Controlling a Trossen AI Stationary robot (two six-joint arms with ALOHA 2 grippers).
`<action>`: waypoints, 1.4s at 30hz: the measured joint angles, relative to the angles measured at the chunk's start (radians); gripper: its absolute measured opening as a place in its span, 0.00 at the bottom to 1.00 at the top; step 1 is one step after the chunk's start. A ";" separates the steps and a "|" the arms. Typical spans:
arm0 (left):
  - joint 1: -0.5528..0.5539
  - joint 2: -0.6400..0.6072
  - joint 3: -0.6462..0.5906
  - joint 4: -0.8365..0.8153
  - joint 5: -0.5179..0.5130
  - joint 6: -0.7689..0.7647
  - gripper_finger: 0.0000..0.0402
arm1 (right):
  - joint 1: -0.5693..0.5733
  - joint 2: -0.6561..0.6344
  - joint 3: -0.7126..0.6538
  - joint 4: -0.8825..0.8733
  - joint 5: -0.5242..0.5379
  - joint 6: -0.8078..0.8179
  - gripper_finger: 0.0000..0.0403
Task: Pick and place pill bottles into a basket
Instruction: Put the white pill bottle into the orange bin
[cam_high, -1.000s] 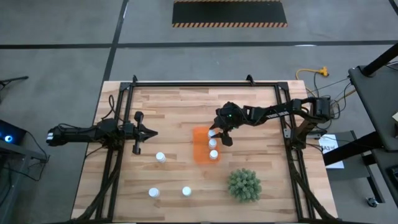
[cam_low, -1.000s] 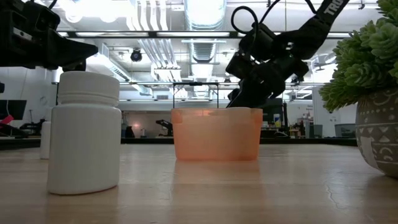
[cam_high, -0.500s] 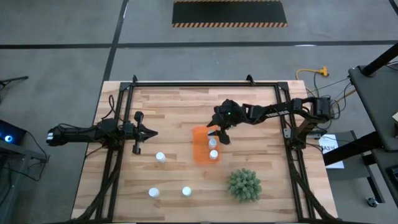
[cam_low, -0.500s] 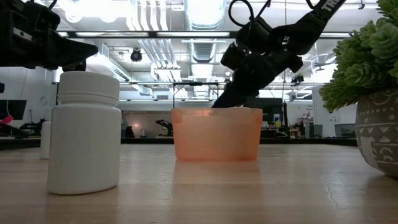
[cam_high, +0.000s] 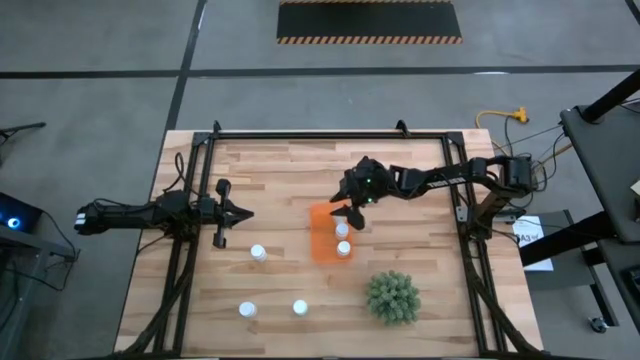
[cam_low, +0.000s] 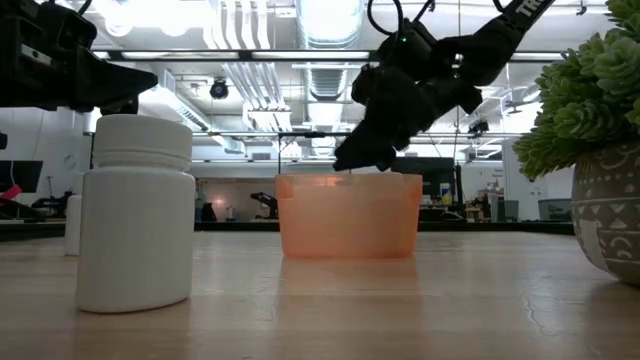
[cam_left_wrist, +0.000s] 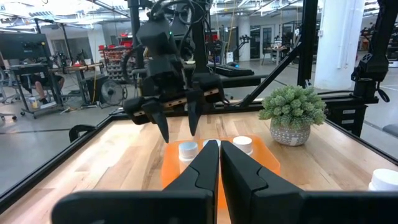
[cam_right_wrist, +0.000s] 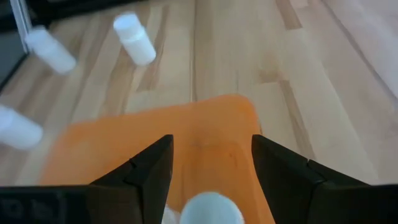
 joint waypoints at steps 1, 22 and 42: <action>0.000 0.000 0.000 0.000 0.000 0.000 0.00 | 0.000 -0.001 0.001 0.006 0.000 0.018 0.51; 0.000 0.000 0.000 0.000 0.000 0.000 0.00 | 0.046 -0.425 -0.463 0.501 0.241 0.051 0.51; 0.000 0.000 0.000 0.000 0.000 0.000 0.00 | 0.147 -0.843 -0.752 0.651 0.242 0.029 0.51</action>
